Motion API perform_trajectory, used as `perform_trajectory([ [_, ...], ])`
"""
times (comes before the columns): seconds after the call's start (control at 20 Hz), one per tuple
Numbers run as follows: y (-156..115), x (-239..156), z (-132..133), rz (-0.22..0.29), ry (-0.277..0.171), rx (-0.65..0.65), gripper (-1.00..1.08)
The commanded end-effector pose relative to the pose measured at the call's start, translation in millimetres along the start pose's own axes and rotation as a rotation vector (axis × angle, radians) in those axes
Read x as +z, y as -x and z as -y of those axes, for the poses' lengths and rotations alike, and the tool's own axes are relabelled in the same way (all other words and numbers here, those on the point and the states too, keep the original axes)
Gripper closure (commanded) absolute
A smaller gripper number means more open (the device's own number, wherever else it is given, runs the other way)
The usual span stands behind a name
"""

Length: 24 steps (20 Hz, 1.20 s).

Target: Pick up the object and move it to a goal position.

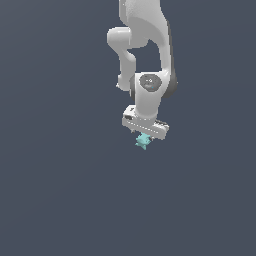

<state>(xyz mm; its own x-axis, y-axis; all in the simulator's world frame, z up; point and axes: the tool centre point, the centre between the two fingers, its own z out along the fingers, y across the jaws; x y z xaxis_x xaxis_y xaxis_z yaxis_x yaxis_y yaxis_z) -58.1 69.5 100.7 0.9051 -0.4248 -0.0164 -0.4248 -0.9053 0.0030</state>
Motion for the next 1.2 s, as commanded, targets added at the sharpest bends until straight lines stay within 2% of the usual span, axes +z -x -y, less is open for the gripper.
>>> perform_trajectory([
  [0.0, 5, 3, 2, -0.006, -0.001, 0.040, -0.92],
  [0.35, 14, 9, 5, -0.014, -0.003, 0.105, -0.92],
  [0.75, 16, 11, 5, -0.016, -0.004, 0.115, -0.92],
  [1.15, 16, 42, 5, -0.016, -0.004, 0.118, -0.92],
])
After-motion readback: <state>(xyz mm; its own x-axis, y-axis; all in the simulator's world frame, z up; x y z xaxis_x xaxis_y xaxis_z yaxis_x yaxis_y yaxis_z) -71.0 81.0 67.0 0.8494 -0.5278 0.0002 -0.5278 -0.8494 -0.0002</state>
